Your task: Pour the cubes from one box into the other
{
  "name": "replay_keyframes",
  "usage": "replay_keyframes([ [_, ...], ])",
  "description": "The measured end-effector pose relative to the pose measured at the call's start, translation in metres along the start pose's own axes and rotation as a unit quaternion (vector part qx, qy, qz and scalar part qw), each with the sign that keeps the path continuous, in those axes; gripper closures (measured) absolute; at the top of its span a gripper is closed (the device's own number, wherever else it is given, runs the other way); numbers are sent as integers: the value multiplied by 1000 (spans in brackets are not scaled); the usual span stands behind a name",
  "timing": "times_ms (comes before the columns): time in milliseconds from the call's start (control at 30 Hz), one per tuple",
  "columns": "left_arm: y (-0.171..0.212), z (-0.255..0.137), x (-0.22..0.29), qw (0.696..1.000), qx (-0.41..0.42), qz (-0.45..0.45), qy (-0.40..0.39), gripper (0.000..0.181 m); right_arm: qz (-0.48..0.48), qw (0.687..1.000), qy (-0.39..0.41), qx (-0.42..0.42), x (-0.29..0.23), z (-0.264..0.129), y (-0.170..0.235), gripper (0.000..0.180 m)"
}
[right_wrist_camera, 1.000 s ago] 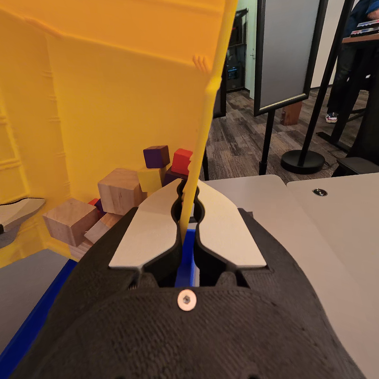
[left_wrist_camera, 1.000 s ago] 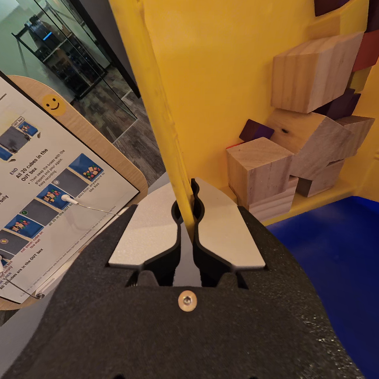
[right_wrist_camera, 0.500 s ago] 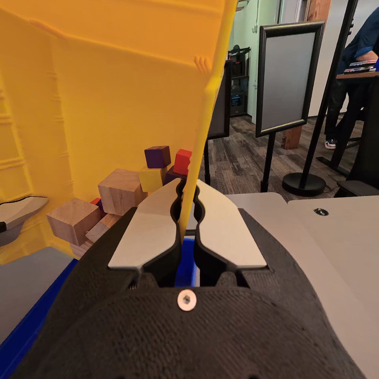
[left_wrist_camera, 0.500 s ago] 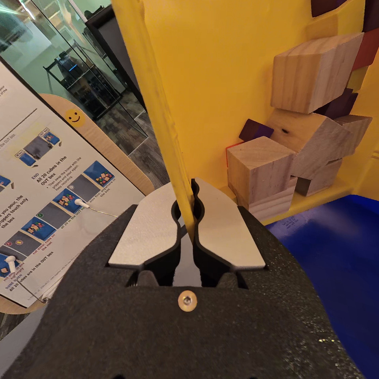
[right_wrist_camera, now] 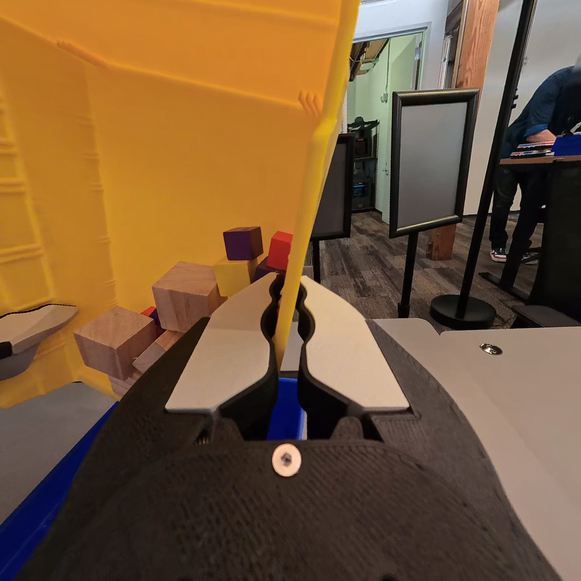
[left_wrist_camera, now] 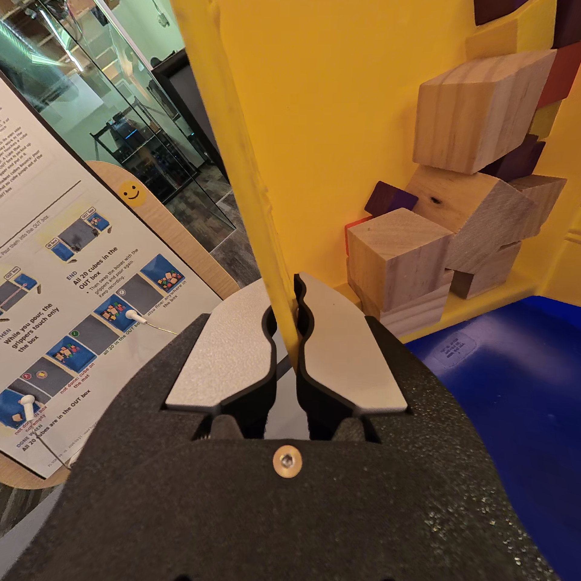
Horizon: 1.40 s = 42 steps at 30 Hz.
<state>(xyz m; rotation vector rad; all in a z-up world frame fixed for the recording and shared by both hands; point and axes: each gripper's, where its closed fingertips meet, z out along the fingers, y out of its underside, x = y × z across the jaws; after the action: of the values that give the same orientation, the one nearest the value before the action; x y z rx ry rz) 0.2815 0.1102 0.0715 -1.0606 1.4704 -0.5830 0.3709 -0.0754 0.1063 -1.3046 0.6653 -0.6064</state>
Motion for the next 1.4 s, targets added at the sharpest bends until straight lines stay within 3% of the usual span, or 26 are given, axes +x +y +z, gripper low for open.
replay_keyframes([
  [433,-10,-12,2,1000,30,8,-3,173,6,999,14,31,-1,-15,-11,173],
  [633,5,-9,4,999,-14,-24,24,175,-11,1000,18,-17,-8,-14,-3,172],
  [1200,22,-6,-2,999,6,-40,32,175,-47,998,22,-20,-26,-12,0,170],
  [1400,10,-13,-3,999,39,-32,16,174,-44,999,24,20,-25,-18,-12,171],
])
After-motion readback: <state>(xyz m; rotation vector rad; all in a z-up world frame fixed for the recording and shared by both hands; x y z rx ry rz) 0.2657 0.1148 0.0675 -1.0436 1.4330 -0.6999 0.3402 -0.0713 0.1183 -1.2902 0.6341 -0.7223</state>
